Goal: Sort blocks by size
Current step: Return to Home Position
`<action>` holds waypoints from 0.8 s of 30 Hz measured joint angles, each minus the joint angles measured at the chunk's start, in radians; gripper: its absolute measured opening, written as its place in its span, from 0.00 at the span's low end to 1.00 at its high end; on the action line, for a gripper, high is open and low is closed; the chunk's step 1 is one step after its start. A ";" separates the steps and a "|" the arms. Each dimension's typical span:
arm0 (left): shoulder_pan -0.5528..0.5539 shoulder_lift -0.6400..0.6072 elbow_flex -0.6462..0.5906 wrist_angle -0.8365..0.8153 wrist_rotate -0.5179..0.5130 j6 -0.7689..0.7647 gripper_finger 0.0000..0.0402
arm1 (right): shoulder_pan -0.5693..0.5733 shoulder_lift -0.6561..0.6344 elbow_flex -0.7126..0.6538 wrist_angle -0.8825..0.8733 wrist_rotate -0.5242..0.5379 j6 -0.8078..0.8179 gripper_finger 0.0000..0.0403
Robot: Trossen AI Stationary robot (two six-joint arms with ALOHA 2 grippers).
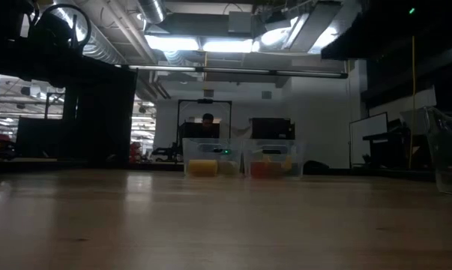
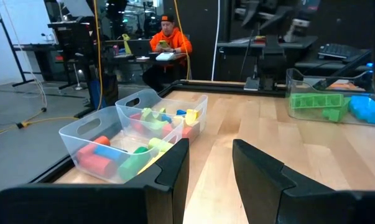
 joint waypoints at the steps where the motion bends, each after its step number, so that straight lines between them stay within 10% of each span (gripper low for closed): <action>1: 0.000 0.000 0.000 0.000 0.000 0.000 0.27 | -0.043 -0.003 0.000 -0.013 -0.038 0.000 0.44; 12: 0.000 0.000 0.000 0.000 0.000 0.000 0.27 | -0.264 -0.125 -0.058 -0.119 -0.376 0.001 0.44; 24: 0.000 0.000 0.000 0.000 0.000 0.000 0.27 | -0.263 -0.360 -0.347 0.051 -0.386 0.031 0.44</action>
